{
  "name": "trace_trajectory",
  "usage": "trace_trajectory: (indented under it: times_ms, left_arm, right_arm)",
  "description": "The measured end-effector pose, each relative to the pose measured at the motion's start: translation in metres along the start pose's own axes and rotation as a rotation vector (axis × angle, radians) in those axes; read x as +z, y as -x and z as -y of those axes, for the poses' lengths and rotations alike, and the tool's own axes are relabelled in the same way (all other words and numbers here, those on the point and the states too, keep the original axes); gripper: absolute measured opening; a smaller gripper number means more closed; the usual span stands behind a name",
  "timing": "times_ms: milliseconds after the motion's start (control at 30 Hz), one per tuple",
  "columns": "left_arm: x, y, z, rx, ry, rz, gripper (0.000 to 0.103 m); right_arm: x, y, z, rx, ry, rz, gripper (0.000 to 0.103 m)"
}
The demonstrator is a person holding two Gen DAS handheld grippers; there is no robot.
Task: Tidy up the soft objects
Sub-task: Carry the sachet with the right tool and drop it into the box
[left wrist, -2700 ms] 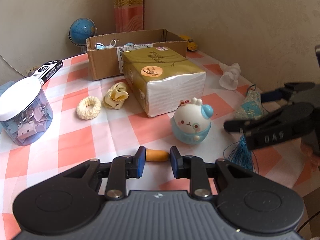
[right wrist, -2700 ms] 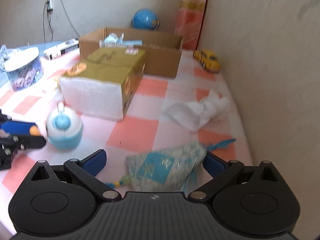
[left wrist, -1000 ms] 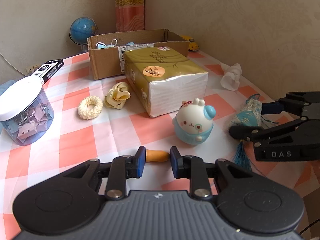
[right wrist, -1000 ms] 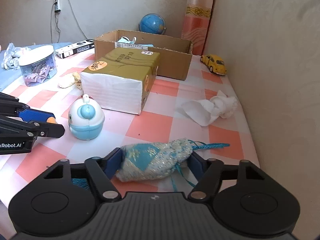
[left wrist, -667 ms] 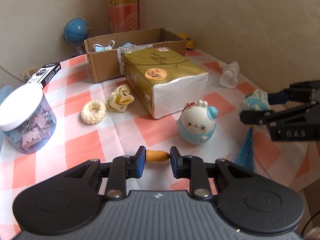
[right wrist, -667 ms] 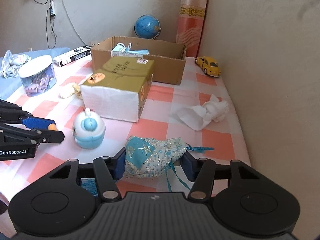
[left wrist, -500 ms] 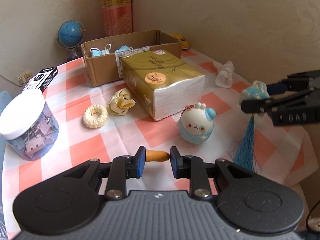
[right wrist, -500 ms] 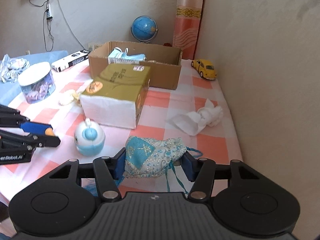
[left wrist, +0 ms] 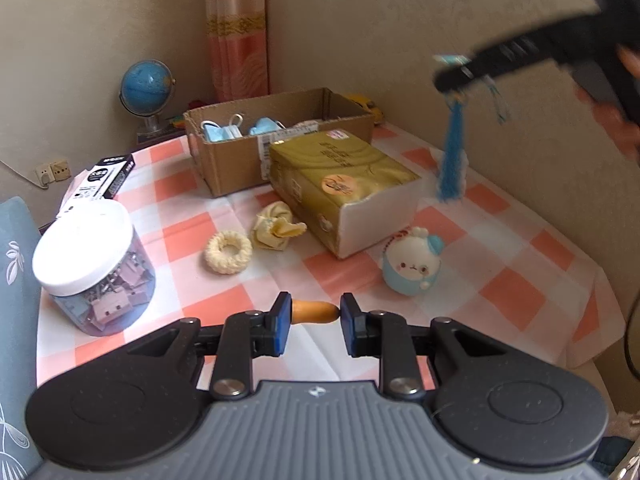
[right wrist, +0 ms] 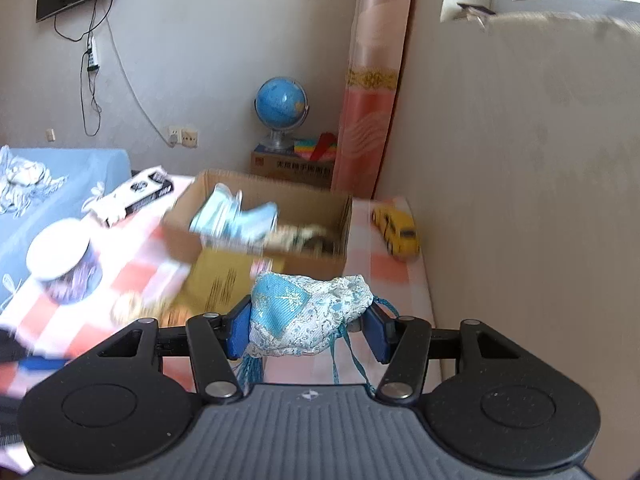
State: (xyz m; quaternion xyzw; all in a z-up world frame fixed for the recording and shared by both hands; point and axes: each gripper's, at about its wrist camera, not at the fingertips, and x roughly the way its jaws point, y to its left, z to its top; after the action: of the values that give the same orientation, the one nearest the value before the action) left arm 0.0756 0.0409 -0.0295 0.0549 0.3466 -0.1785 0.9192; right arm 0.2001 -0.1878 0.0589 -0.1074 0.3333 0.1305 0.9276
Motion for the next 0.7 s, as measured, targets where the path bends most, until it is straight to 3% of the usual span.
trace_trajectory:
  times_ms: [400, 700]
  left_arm:
    - [0.0, -0.003, -0.016, 0.008, 0.078, 0.016, 0.025]
    - [-0.004, -0.006, -0.025, 0.032, 0.118, 0.009, 0.025]
  right_arm:
    - [0.114, -0.081, 0.008, -0.001, -0.129, -0.03, 0.061]
    - [0.149, -0.152, 0.01, 0.069, -0.366, -0.149, 0.061]
